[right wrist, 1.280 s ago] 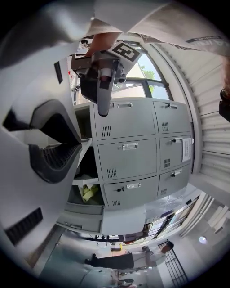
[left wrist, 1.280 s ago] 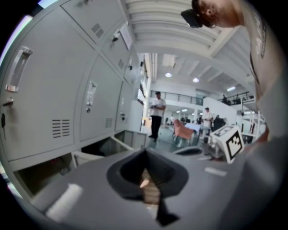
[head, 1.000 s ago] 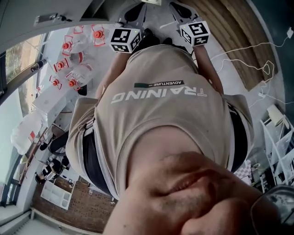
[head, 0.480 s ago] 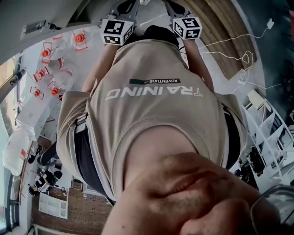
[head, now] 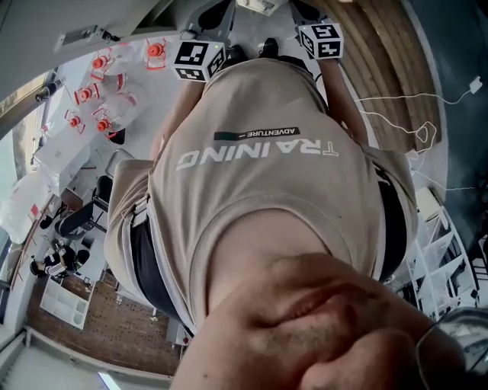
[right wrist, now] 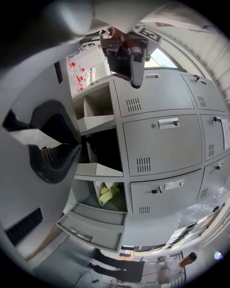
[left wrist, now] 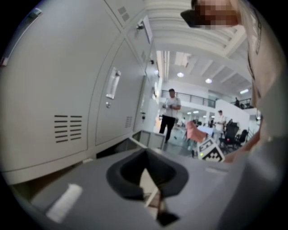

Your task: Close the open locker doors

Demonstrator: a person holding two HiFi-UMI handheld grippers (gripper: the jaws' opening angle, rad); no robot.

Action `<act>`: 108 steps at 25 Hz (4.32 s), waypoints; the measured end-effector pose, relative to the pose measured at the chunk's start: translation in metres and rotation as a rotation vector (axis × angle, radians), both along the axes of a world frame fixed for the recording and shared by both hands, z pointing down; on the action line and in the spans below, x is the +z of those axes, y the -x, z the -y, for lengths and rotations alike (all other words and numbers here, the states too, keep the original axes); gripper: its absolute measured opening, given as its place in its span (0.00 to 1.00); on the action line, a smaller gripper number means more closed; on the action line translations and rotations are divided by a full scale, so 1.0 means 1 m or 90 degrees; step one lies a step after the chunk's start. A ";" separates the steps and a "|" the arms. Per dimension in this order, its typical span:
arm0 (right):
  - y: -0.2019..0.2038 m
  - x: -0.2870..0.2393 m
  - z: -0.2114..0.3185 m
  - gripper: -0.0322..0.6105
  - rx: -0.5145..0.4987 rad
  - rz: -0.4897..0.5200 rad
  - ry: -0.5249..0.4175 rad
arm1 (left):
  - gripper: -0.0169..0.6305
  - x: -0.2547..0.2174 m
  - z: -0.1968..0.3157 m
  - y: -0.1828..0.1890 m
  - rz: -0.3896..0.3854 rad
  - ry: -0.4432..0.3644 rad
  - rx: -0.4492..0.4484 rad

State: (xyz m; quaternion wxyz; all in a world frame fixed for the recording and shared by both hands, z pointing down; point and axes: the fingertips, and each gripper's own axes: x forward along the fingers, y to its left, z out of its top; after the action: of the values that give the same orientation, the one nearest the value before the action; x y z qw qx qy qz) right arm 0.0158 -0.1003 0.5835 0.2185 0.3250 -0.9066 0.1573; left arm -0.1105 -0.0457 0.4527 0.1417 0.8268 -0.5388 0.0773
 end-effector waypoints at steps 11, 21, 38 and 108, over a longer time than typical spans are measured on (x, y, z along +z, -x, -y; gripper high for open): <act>0.018 0.008 -0.002 0.07 -0.105 0.056 0.037 | 0.03 0.027 0.000 -0.001 0.000 0.056 -0.092; 0.045 0.003 -0.029 0.07 -0.183 0.092 0.044 | 0.03 0.031 -0.013 0.021 -0.017 0.064 -0.156; 0.142 0.002 -0.136 0.07 -0.195 0.027 0.022 | 0.03 0.034 -0.101 0.127 -0.010 0.023 -0.115; 0.257 -0.018 -0.143 0.07 -0.044 0.030 0.014 | 0.03 0.056 -0.121 0.213 -0.017 0.017 0.028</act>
State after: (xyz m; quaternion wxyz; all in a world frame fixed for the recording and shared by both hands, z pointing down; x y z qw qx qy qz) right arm -0.2412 0.0424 0.5660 0.2059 0.2874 -0.9204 0.1672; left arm -0.3232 0.0751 0.5091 0.1579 0.8377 -0.5173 0.0763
